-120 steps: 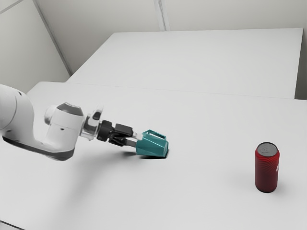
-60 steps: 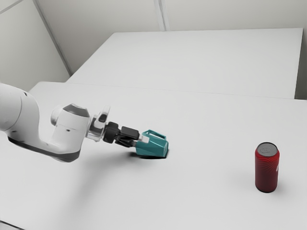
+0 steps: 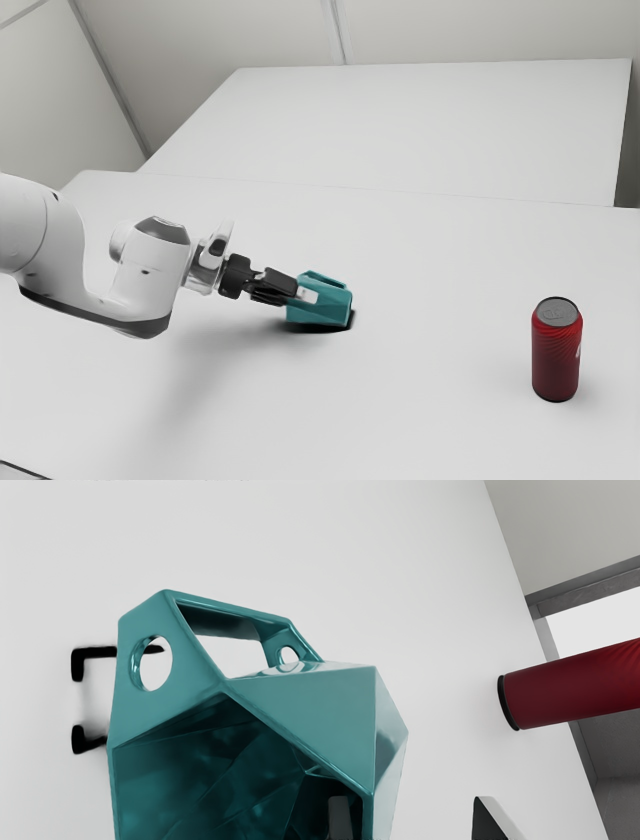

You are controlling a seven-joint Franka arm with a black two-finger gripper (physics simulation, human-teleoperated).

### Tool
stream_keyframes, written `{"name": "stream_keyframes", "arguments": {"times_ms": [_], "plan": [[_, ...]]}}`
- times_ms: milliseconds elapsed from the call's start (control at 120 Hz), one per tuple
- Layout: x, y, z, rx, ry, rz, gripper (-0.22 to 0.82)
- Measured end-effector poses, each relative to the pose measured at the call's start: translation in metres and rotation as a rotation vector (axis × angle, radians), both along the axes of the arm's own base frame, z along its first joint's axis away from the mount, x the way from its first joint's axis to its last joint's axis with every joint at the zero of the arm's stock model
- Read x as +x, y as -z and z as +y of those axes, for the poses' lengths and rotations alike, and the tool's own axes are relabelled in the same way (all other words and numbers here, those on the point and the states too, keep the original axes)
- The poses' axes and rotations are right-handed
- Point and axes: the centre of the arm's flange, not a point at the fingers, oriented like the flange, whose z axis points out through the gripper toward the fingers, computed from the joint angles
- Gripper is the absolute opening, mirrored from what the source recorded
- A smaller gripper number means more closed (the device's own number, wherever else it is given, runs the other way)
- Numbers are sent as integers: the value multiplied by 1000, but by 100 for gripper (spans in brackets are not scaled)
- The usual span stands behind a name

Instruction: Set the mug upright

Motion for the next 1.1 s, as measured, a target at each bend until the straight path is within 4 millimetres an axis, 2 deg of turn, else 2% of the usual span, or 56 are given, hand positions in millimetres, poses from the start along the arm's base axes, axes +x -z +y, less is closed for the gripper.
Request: {"name": "stream_keyframes", "arguments": {"times_ms": [208, 367, 467, 700, 883, 975, 1100], "plan": [[1, -1, 0, 11, -2, -10, -6], [2, -3, 0, 8, -11, -17, -14], [3, -12, -1, 7, -10, -34, -16], [5, -47, -7, 27, 21, -105, -17], [23, -101, -3, 220, 180, -182, -18], [29, -122, 0, 321, 254, -191, -18], [33, -140, 8, 453, 322, -170, -18]]}}
